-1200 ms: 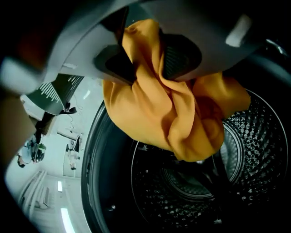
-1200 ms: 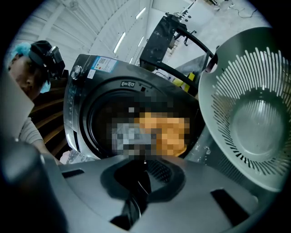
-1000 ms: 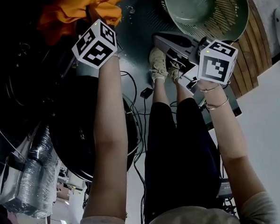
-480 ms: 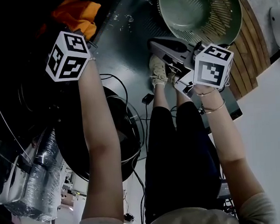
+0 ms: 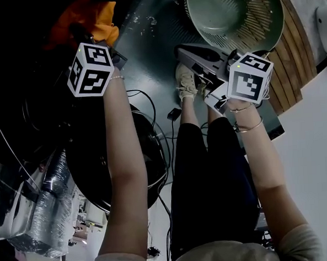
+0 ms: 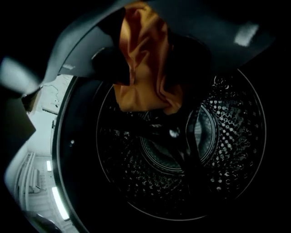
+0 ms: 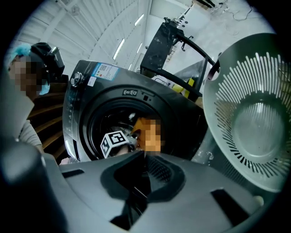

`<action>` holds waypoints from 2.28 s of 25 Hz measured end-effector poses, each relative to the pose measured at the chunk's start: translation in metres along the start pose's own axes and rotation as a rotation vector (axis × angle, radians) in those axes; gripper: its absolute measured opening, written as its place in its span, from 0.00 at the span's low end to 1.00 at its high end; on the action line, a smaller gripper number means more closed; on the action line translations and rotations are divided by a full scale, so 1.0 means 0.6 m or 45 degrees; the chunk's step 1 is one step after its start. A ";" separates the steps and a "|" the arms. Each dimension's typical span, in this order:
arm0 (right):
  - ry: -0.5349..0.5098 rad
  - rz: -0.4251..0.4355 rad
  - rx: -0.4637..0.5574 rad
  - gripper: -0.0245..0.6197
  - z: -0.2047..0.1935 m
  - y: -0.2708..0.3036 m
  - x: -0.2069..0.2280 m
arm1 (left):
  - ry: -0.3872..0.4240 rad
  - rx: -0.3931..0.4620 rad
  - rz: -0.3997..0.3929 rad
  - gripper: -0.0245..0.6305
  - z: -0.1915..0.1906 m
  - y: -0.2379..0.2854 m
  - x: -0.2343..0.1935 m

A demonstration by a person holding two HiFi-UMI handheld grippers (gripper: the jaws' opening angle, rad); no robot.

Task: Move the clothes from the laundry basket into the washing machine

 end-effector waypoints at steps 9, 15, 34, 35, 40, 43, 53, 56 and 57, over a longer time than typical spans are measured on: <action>-0.008 0.001 -0.007 0.07 -0.005 0.000 -0.001 | -0.110 -0.144 -0.095 0.48 -0.079 -0.050 0.053; -0.035 -0.002 -0.028 0.07 -0.008 0.001 0.006 | 0.021 -0.295 -0.191 0.50 -0.132 -0.001 0.065; -0.068 0.006 -0.028 0.07 -0.003 0.001 0.004 | 0.078 -0.247 -0.147 0.32 -0.030 0.127 -0.037; -0.068 0.006 -0.027 0.07 -0.003 0.001 0.004 | 0.056 -0.259 -0.148 0.34 -0.036 0.125 -0.036; -0.075 0.009 -0.019 0.07 0.001 0.001 -0.003 | 0.032 -0.173 -0.103 0.46 -0.032 0.087 -0.022; -0.100 0.006 -0.007 0.07 0.014 0.001 -0.012 | 0.011 -0.184 -0.181 0.46 -0.040 0.060 0.008; -0.288 -0.114 0.178 0.05 0.100 -0.150 -0.155 | -0.149 -0.187 -0.800 0.17 0.091 -0.168 0.235; -0.324 -0.179 0.226 0.05 0.122 -0.207 -0.209 | -0.137 -0.198 -0.989 0.06 0.154 -0.246 0.289; -0.335 -0.197 0.240 0.05 0.129 -0.228 -0.228 | -0.135 -0.205 -1.071 0.05 0.176 -0.273 0.305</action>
Point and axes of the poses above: the fingertips, and each gripper's own axes: y forward along the fingers, x to its right, z out of its top, the point moved 7 cm from there along -y, backward along the fingers, and after that the axes turned 14 degrees about -z, right-handed, at the moved point
